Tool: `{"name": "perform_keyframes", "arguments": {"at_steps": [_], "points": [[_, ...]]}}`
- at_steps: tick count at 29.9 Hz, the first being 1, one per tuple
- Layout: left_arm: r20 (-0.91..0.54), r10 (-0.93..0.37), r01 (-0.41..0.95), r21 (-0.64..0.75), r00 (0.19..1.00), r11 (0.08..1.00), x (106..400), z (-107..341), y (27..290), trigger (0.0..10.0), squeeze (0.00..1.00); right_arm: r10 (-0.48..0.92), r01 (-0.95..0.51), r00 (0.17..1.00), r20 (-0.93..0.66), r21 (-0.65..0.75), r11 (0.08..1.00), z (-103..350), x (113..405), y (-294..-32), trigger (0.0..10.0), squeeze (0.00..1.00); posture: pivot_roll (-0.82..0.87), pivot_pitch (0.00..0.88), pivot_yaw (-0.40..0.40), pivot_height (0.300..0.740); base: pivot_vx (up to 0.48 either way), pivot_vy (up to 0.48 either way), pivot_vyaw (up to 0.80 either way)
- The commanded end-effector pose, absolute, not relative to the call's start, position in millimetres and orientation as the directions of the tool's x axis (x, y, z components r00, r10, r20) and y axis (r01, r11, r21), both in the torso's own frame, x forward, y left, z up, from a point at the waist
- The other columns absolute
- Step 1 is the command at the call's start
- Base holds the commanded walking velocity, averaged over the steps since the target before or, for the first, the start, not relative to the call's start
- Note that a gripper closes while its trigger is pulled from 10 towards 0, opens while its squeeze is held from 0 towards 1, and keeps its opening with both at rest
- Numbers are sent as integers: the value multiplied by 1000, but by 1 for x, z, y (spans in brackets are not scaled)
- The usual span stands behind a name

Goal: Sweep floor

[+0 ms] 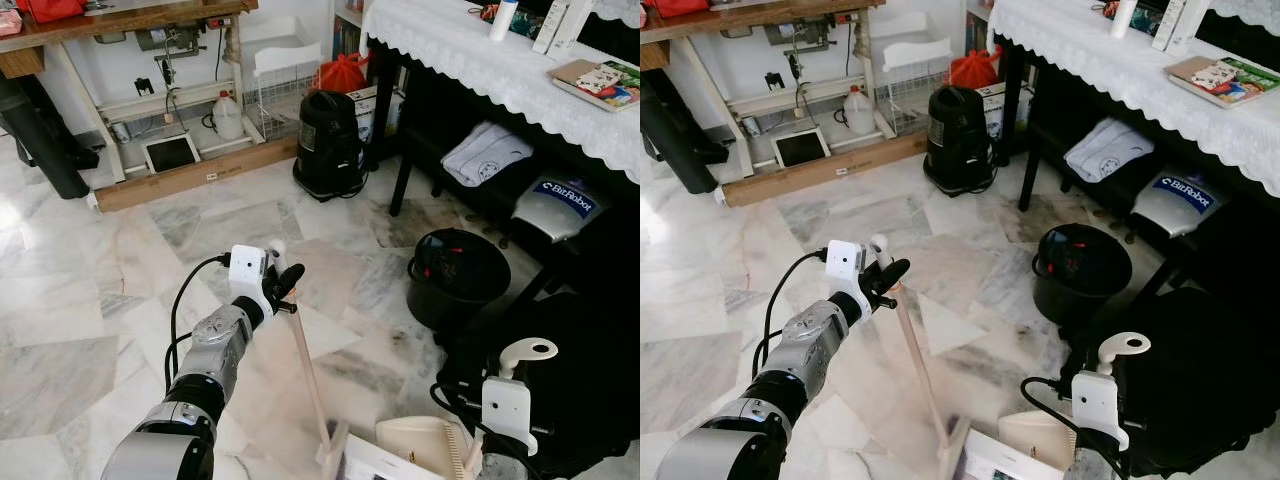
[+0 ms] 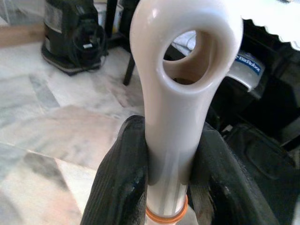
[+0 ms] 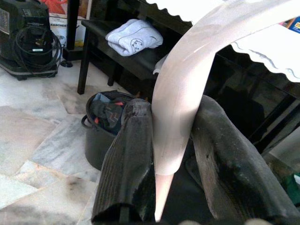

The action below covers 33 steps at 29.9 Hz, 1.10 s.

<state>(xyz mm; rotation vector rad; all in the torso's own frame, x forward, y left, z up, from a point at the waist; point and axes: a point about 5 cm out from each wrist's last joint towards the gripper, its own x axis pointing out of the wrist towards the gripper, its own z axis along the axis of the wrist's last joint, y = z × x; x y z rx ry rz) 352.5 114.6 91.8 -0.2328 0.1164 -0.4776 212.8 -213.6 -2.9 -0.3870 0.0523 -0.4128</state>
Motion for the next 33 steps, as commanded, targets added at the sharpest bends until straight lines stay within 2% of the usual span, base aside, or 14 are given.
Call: {"name": "perform_keyframes", "arguments": {"at_steps": [1, 8, 14, 17, 18, 20, 21, 23, 28, 33], "points": [[-20, -484, 454, -313, 875, 834, 354, 97, 111, 10000, 0, -434, 374, 900, -46, -429, 822, -15, 202, -223, 10000, 0, 31, 120, -26, 740, 0, 0, 0], [62, -546, 524, -387, 836, 759, 355, 113, 100, 10000, 0, -425, 370, 904, -45, -415, 831, -12, 212, -220, 10000, 0, 56, 102, -20, 740, 0, 0, 0], [117, -516, 523, -341, 848, 781, 360, 129, 108, 10000, 0, -429, 396, 903, -17, -352, 848, -3, 222, -219, 10000, 0, 67, 86, -12, 740, 0, 0, 0], [173, -450, 482, -305, 876, 821, 363, 144, 120, 10000, 0, -441, 424, 898, 4, -278, 862, 5, 229, -221, 10000, 0, 66, 80, -8, 740, 0, 0, 0], [215, -389, 439, -285, 896, 852, 366, 155, 129, 10000, 0, -446, 437, 895, 16, -235, 868, 9, 234, -222, 10000, 0, 69, 72, -3, 740, 0, 0, 0], [233, -364, 421, -281, 902, 863, 367, 160, 132, 10000, 0, -447, 440, 894, 22, -223, 870, 11, 236, -222, 10000, 0, 70, 70, -3, 740, 0, 0, 0], [275, -307, 379, -264, 911, 887, 369, 170, 139, 10000, 0, -448, 444, 894, 30, -205, 872, 14, 240, -221, 10000, 0, 72, 64, -1, 740, 0, 0, 0], [281, -298, 371, -261, 912, 891, 369, 172, 141, 10000, 0, -448, 444, 893, 30, -202, 873, 15, 241, -221, 10000, 0, 72, 64, -1, 740, 0, 0, 0], [353, -159, 247, -219, 922, 944, 371, 191, 160, 10000, 0, -460, 460, 887, 27, -130, 879, 18, 246, -221, 10000, 0, 82, 47, 5, 740, 0, 0, 0], [371, -127, 175, -99, 920, 980, 370, 196, 169, 10000, 0, -467, 469, 883, 47, -58, 881, 25, 251, -223, 10000, 0, 82, 31, 10, 740, 0, 0, 0]]}}
